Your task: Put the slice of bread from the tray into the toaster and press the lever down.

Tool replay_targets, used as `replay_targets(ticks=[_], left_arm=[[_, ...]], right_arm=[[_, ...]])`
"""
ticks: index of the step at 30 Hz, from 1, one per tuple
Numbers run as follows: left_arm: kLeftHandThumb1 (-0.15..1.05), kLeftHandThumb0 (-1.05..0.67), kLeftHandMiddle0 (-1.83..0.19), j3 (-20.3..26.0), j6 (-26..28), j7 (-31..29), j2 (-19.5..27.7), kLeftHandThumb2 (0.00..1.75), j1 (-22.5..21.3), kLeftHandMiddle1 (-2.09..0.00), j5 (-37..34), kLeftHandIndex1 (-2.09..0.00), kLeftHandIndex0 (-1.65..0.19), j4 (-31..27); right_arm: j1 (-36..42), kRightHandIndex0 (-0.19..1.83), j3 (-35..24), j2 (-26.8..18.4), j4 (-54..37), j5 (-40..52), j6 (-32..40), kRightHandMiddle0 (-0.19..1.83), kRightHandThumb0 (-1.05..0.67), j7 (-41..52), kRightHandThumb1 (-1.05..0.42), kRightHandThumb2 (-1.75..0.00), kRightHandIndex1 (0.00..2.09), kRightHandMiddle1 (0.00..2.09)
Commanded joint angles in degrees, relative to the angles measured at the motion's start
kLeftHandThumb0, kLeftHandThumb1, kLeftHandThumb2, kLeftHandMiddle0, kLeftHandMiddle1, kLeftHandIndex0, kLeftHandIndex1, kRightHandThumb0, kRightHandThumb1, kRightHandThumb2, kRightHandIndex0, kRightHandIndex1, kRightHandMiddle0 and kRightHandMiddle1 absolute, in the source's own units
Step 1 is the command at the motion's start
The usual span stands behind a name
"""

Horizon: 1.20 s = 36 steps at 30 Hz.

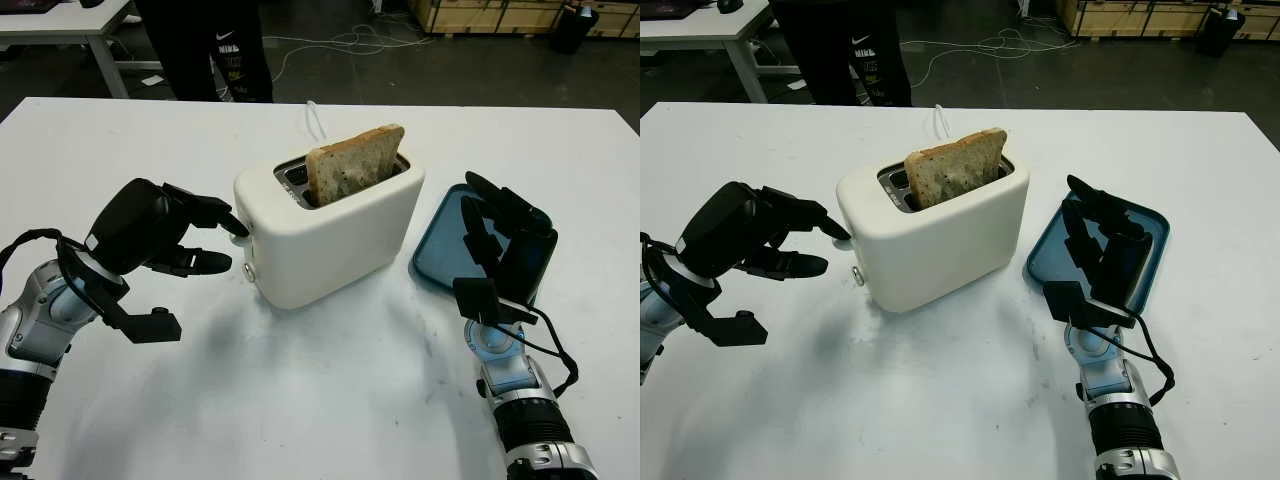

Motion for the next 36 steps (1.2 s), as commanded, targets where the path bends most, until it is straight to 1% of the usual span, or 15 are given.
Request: replay_targets(ticks=[1, 6, 9, 13, 16, 19, 21, 25, 28, 34, 36], left_arm=[[0.92, -0.90, -1.10, -1.4, 1.0, -0.7, -0.7, 0.47, -0.1, -1.66, 0.5, -0.56, -0.90, 1.0], [0.92, -0.91, -1.14, -3.2, 1.9, 0.3, -2.9, 0.45, -0.1, -1.55, 1.1, -0.55, -0.91, 5.0], [0.92, -0.91, -1.18, -4.4, 2.1, 1.3, -3.9, 0.42, 0.1, -1.46, 1.7, -0.46, -0.97, 6.8], [0.92, -0.90, -1.24, -6.1, 2.2, 1.9, -5.3, 0.35, 0.3, -1.40, 1.4, -0.38, -1.03, 9.1], [0.92, -0.91, -1.26, -7.3, 4.9, 1.1, -6.2, 0.33, 1.0, -1.33, 1.1, -0.32, -1.07, 9.5], [0.92, -0.91, -1.31, -8.3, 6.4, 2.3, -7.8, 0.33, 1.5, -1.24, 1.6, -0.23, -1.13, 11.1], [0.92, -0.92, -1.31, -9.1, 7.6, 3.3, -8.9, 0.34, 1.8, -1.21, 2.0, -0.19, -1.14, 12.4], [0.92, -0.90, -1.30, -10.0, 8.2, 5.1, -11.2, 0.33, 2.2, -1.19, 1.3, -0.16, -1.16, 15.8], [0.92, -0.88, -1.27, -10.5, 8.6, 6.2, -11.6, 0.30, 2.4, -1.16, 1.4, -0.13, -1.18, 17.0], [0.92, -0.89, -1.28, -11.6, 9.8, 7.3, -11.7, 0.31, 2.5, -1.12, 1.8, -0.10, -1.20, 17.9], [0.92, -0.90, -1.28, -12.1, 10.7, 7.2, -11.7, 0.30, 2.6, -1.03, 1.9, -0.09, -1.21, 17.7]], right_arm=[[0.3, 1.14, -0.2, -0.3, -0.3, 0.3, -0.8, 1.07, -0.39, 0.2, -0.92, -0.22, 0.25, 0.00], [0.4, 1.14, -0.4, -0.2, -0.4, 1.3, -1.2, 1.07, -0.37, 0.9, -0.92, -0.21, 0.25, 0.00], [0.6, 1.14, -0.7, -0.1, -0.8, 2.2, -1.1, 1.07, -0.37, 1.6, -0.92, -0.20, 0.25, 0.00], [1.0, 1.14, -1.0, -0.3, -1.3, 2.3, -1.2, 1.08, -0.36, 2.0, -0.92, -0.20, 0.24, 0.00], [1.3, 1.13, -1.3, -0.5, -1.7, 2.2, -1.6, 1.07, -0.37, 2.1, -0.92, -0.20, 0.23, 0.00], [1.3, 1.13, -1.6, -0.7, -1.6, 2.3, -2.3, 1.06, -0.37, 2.3, -0.92, -0.20, 0.22, 0.00], [1.4, 1.13, -1.8, -0.9, -1.6, 2.3, -2.4, 1.06, -0.37, 2.4, -0.92, -0.20, 0.21, 0.00], [1.9, 1.13, -2.2, -1.1, -2.6, 2.8, -2.3, 1.07, -0.37, 3.3, -0.92, -0.20, 0.19, 0.00], [2.2, 1.14, -2.4, -1.3, -3.5, 2.9, -2.1, 1.07, -0.35, 3.8, -0.92, -0.19, 0.18, 0.00], [2.8, 1.15, -2.7, -1.2, -4.9, 2.6, -1.3, 1.07, -0.33, 4.7, -0.92, -0.19, 0.17, 0.00], [3.0, 1.16, -2.8, -1.3, -5.2, 2.4, -1.5, 1.07, -0.32, 4.8, -0.92, -0.19, 0.16, 0.00]])
